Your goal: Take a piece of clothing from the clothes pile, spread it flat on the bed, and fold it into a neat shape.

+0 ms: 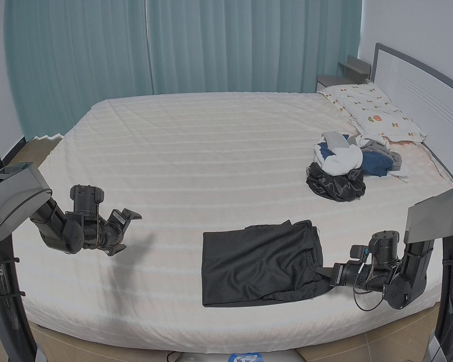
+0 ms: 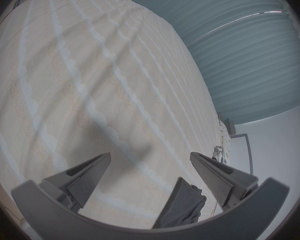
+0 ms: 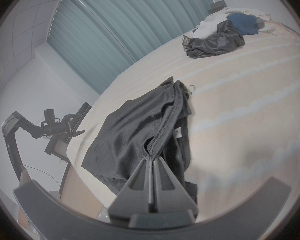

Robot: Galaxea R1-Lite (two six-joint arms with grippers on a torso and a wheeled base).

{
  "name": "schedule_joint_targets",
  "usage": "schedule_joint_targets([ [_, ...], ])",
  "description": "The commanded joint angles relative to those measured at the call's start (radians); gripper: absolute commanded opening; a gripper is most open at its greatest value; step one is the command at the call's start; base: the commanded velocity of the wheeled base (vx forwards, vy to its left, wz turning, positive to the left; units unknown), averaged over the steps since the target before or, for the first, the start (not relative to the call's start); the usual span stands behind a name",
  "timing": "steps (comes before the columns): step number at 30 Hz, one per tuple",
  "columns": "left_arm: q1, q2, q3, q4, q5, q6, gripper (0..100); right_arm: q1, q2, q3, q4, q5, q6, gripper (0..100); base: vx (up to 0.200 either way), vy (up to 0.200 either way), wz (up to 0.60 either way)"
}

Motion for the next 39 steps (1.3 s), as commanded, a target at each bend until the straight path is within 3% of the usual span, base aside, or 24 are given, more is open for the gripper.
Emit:
schedule_joint_targets([
  [1,0.0,0.001,0.001,-0.001,0.0,0.0,100,-0.018,-0.002,0.048,-0.039,0.0,-0.005,0,0.0,0.0,0.0],
  [10,0.0,0.001,-0.001,-0.001,0.0,0.0,100,-0.066,-0.007,0.163,-0.156,0.003,-0.016,0,0.0,0.0,0.0],
  [26,0.0,0.001,0.001,-0.001,0.002,0.0,100,-0.103,-0.003,0.257,-0.156,0.021,-0.06,0,0.0,0.0,0.0],
  [27,0.0,0.001,0.001,-0.001,0.002,0.0,100,-0.11,0.0,0.258,-0.156,0.021,-0.065,100,0.0,0.0,0.0],
  [35,0.0,0.001,-0.001,-0.001,0.014,0.0,100,-0.139,-0.057,0.204,-0.156,0.027,-0.059,100,0.0,0.0,0.0],
  [39,0.0,0.003,-0.001,-0.001,0.012,0.0,100,-0.132,-0.08,0.086,-0.154,0.037,0.058,100,0.0,0.0,0.0],
])
